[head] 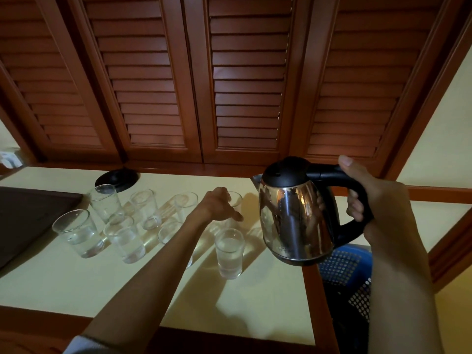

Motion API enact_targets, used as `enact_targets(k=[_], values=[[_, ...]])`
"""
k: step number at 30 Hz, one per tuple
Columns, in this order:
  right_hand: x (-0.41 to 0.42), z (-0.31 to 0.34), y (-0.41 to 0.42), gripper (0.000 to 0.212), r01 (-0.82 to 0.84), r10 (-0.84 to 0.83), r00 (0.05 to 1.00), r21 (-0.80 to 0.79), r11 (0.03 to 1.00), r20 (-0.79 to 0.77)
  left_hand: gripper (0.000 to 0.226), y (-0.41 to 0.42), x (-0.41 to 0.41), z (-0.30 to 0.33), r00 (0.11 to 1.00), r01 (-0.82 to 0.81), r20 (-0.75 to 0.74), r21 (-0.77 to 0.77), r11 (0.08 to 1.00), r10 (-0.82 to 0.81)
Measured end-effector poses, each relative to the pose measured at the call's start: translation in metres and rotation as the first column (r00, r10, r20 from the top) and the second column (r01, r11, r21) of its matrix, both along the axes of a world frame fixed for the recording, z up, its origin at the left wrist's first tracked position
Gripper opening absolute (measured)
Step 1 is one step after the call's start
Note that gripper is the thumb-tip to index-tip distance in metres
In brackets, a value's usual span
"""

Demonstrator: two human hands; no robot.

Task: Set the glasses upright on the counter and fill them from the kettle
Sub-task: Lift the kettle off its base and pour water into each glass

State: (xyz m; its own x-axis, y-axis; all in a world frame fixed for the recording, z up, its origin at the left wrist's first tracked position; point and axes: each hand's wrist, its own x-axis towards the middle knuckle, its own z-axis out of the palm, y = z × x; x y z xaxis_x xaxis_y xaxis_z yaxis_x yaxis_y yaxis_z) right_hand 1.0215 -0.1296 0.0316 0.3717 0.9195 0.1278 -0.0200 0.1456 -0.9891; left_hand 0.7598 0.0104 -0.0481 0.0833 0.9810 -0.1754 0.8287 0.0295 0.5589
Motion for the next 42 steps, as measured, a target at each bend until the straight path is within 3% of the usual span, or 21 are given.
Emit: enact_targets(k=[4,9,14,17,21,28,31,36,42], values=[[0.004,-0.003,0.006,0.055,0.005,-0.005,1.000,-0.005,1.000,-0.016,0.056,0.007,0.000,0.003,0.986,-0.083,0.147,0.051,0.995,0.075],[0.011,-0.005,0.012,0.053,0.019,-0.018,0.999,0.013,1.000,-0.034,0.053,0.000,0.002,0.029,0.862,-0.266,0.480,0.151,0.952,0.165],[0.013,-0.008,0.018,0.052,-0.031,0.036,0.994,0.050,0.998,-0.099,0.026,-0.028,0.010,0.051,0.514,-0.399,0.851,0.122,0.909,0.112],[0.012,-0.009,0.021,0.056,-0.059,0.068,0.981,0.054,0.997,-0.181,0.008,-0.039,0.010,0.048,0.446,-0.409,0.888,0.087,0.908,0.115],[0.004,-0.003,0.029,0.033,-0.128,0.138,0.976,0.068,0.989,-0.169,0.022,-0.047,0.000,0.044,0.504,-0.306,0.863,0.146,0.941,0.030],[-0.002,0.037,0.051,0.074,-0.180,0.176,0.983,0.084,0.980,0.057,0.034,-0.055,-0.009,0.039,0.743,-0.222,0.669,0.272,0.936,-0.018],[-0.010,0.068,0.060,0.051,-0.213,0.203,0.963,0.039,0.976,0.180,0.036,-0.056,-0.014,0.038,0.824,-0.224,0.566,0.306,0.925,0.012],[-0.029,0.104,0.065,0.047,-0.324,0.283,0.836,0.006,0.946,0.470,0.037,-0.057,-0.016,0.039,0.886,-0.194,0.463,0.341,0.920,0.015],[-0.048,0.125,0.079,0.058,-0.382,0.294,0.668,-0.024,0.924,0.683,0.040,-0.052,-0.013,0.032,0.910,-0.143,0.414,0.330,0.933,-0.007]])
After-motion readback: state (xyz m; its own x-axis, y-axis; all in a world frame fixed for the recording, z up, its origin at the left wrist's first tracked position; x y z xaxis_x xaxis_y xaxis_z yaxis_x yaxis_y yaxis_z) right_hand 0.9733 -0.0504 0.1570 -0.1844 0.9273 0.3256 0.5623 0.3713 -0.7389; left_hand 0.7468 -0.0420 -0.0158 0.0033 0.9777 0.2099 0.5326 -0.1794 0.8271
